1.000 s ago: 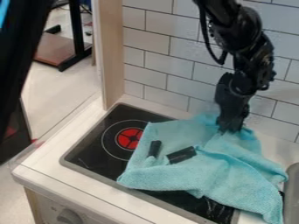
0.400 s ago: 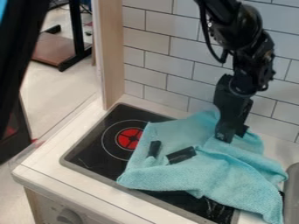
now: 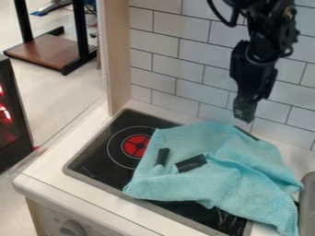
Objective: Unfold the cloth from left to right
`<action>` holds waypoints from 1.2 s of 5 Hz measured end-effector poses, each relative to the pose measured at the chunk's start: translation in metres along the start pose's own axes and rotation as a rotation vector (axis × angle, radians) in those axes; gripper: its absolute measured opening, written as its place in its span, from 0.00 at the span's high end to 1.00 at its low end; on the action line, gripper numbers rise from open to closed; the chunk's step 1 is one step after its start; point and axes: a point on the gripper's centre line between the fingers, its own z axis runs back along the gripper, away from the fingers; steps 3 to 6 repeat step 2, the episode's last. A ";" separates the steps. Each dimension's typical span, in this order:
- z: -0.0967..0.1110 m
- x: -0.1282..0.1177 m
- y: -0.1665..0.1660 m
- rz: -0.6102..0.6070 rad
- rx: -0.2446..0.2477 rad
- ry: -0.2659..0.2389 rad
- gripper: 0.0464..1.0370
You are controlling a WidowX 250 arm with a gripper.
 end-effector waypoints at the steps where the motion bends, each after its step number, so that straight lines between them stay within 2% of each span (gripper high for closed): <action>1: 0.026 0.004 0.005 0.000 -0.029 0.019 0.04; 6: 0.030 0.005 0.004 -0.002 -0.041 0.020 0.04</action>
